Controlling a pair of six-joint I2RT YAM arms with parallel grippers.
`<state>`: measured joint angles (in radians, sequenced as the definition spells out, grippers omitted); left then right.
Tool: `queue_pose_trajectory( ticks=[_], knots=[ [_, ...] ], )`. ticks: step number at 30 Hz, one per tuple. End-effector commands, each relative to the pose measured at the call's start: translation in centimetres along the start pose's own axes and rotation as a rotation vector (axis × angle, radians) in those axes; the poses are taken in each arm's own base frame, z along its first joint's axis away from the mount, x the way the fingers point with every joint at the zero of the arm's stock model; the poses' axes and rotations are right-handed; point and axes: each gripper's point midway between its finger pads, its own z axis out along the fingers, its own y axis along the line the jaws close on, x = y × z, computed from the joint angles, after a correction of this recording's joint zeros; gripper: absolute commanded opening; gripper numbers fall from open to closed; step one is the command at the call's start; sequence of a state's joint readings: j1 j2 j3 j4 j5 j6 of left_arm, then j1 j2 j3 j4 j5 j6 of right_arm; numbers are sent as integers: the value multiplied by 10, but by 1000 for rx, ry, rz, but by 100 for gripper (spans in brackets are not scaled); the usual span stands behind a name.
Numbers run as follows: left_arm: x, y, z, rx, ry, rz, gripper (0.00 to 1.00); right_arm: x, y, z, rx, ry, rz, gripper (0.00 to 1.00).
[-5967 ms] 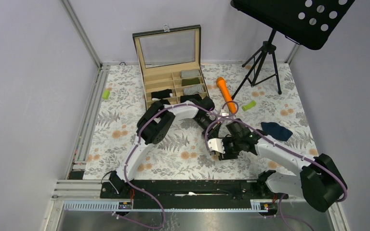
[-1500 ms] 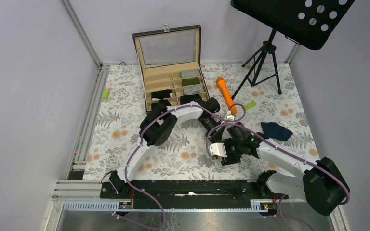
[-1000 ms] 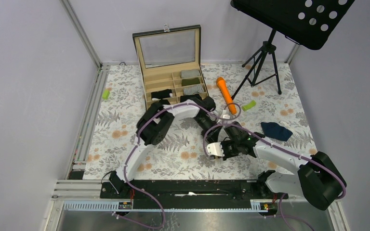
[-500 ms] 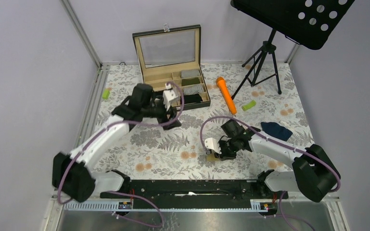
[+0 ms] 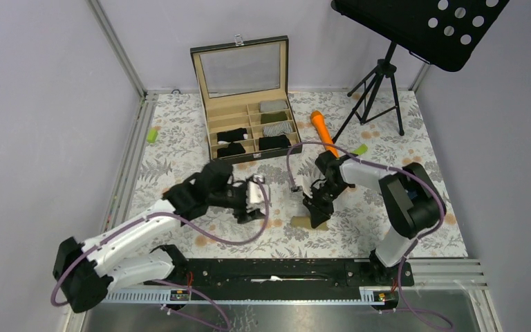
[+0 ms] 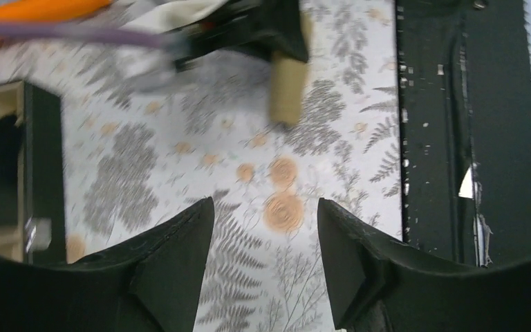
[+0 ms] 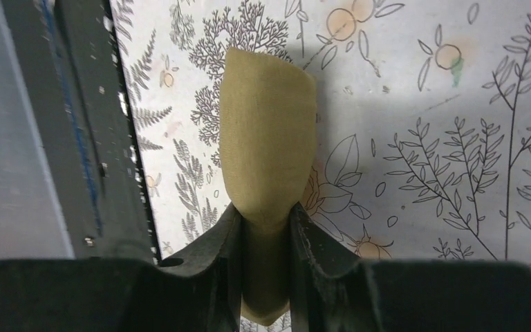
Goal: Roll the underwear
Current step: Roll the underwear to the center of the board.
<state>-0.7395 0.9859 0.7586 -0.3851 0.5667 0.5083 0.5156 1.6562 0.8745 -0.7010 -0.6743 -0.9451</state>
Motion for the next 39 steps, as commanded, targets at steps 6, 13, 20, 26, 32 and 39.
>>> queue_pose_trajectory(
  ticks=[6,13,20,26,32,39],
  knots=[
    [-9,-7,103,116,-34,165,63,27,-19,13,-104,27,184,0],
    [-9,-7,158,120,-50,202,63,31,-28,14,-87,15,213,0],
    [3,-17,191,187,-32,232,63,33,-26,15,-96,9,236,0],
    [13,-22,205,233,-3,226,53,32,-27,15,-95,7,250,0],
    [22,-27,209,274,34,204,16,31,-27,11,-79,9,263,9],
    [20,-2,189,250,61,194,0,-24,-6,-68,-52,-127,213,51]
  ],
)
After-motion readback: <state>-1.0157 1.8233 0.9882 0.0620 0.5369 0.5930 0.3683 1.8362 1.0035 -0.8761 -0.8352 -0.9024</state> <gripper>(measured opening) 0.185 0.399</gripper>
